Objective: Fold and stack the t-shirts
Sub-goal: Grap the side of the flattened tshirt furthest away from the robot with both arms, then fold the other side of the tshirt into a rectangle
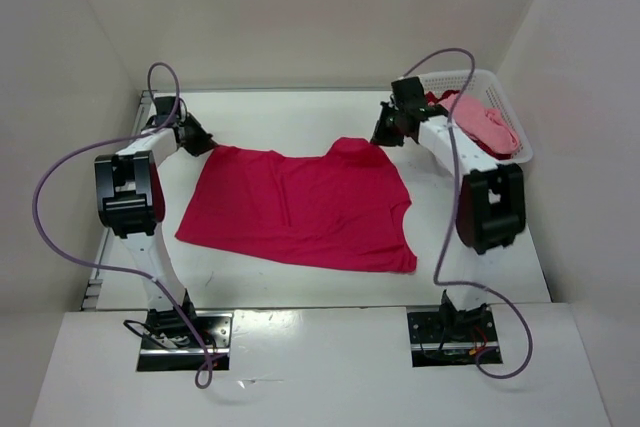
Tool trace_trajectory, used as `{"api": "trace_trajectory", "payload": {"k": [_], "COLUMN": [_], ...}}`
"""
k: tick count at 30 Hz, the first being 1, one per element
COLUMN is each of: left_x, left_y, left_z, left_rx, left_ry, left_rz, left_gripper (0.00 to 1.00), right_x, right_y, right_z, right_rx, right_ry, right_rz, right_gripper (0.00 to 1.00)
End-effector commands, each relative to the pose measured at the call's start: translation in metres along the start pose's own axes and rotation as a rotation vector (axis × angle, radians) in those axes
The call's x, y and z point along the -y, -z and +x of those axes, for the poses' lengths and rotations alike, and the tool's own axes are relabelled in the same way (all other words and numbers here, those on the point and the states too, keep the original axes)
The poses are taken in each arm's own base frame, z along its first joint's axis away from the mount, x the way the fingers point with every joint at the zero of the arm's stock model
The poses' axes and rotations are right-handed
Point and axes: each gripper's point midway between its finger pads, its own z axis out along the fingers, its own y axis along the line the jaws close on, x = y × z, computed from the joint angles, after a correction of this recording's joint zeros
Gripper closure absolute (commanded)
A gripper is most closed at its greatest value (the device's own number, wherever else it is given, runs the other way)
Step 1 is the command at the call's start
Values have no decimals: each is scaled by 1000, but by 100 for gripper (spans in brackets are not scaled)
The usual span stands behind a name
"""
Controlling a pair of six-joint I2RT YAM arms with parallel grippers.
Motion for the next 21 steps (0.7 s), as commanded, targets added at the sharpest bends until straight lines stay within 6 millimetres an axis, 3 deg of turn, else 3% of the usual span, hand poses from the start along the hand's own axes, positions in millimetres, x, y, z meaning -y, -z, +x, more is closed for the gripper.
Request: {"api": "trace_trajectory", "payload": {"k": [1,2,3,4,6,7,14,18,21], "left_x": [3,1,-3,-2,-4,-5,-11,-21,-22], "left_y": [18,23,21,27,32,36,67,85,102], "left_z": [-11,-18,-13,-19,-13,-18,-5,-3,1], "left_rx": [32,46,37,47,39,51,58,71,82], "left_ry": [-11,-5,-1,3,-3,0,10,44,49], "left_rz": [27,27,20,30,24,25,10,-5,-4], "left_gripper": [100,100,100,100,100,100,100,100,100], "right_x": [-3,-4,3,0,11,7,35,27,27], "right_y": [34,41,41,59,66,81,118,140,149], "right_z": [16,25,46,45,73,77,142,166,196], "right_rx": [51,49,17,48,9,23,-37,-50,-124], "right_ry": [-39,-30,-36,-32,-51,-41,-113,-159,-232], "right_rz": [-59,-57,-37,-56,-40,-57,-36,-76,-89], "right_gripper": [100,100,100,100,100,100,100,100,100]}}
